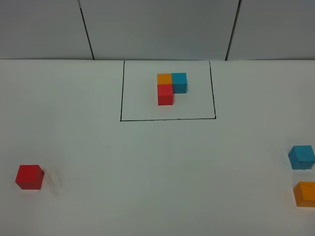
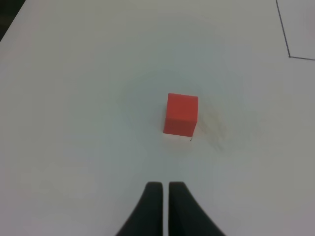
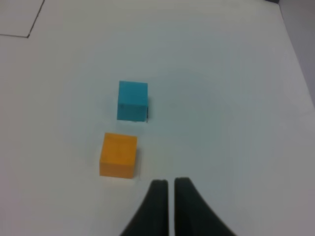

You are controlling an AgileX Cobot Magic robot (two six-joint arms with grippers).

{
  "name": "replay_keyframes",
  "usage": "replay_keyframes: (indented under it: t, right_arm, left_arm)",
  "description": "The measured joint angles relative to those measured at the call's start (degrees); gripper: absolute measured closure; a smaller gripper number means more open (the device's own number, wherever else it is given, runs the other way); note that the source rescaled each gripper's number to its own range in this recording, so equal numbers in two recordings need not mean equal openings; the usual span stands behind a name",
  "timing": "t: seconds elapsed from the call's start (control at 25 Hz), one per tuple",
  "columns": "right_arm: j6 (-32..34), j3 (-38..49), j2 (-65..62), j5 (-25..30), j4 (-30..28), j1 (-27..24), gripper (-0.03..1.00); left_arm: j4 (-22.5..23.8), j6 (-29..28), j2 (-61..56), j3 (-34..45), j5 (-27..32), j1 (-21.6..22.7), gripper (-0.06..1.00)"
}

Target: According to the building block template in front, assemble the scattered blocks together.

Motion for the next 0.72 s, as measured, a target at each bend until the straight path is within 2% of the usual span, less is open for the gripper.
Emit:
replay_keyframes:
  t: [0.72]
  right_arm:
    - [0.0,0.0,0.0,-0.1,0.0,0.0,0.97]
  left_arm:
    - [0.0,0.0,0.0,0.0,0.0,0.0,0.94]
